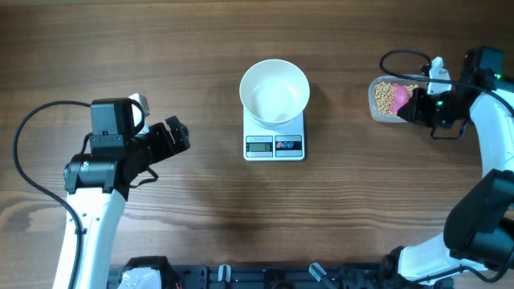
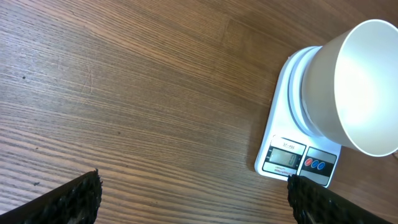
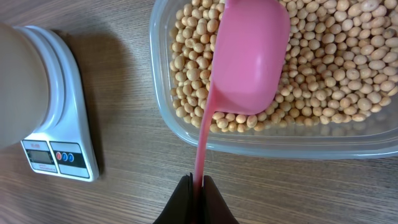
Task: Scoop item into bowl and weigh 150g on scale
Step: 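Push the pink scoop down into the soybeans with the right gripper, then drag the scoop through the soybeans and lift it filled, right gripper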
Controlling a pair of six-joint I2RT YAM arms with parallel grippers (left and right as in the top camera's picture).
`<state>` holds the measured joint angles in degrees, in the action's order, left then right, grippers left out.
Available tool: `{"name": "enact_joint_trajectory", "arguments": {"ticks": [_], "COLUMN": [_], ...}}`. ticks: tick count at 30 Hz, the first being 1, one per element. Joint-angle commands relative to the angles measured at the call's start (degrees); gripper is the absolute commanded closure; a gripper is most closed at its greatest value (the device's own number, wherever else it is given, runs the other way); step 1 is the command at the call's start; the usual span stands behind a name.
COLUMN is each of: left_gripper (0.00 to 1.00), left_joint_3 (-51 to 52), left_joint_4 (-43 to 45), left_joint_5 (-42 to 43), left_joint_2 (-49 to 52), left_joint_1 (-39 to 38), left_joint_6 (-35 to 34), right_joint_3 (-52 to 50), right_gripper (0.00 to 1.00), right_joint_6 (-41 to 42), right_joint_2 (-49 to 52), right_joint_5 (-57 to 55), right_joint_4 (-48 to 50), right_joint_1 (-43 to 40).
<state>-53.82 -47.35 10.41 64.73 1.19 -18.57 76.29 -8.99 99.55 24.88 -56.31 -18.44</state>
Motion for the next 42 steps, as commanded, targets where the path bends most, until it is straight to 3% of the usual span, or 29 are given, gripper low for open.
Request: {"name": "enact_joint_trajectory", "arguments": {"ticks": [1,42], "left_gripper": [0.00,0.00], "left_joint_3": [0.24,0.24], "left_joint_4": [-0.44,-1.95], "left_joint_5": [0.70,0.70], "left_joint_2": [0.22,0.22], "left_joint_1": [0.31,0.31], "left_joint_6": [-0.35,-0.35], "right_joint_3": [-0.68,-0.68], "right_gripper": [0.96,0.96], "right_joint_6": [0.63,-1.62], "right_joint_2": [1.40,4.66], "right_joint_5": [3.56,15.74], "right_joint_4": [-0.96,-4.61], "right_joint_1": [-0.39,-7.98]}}
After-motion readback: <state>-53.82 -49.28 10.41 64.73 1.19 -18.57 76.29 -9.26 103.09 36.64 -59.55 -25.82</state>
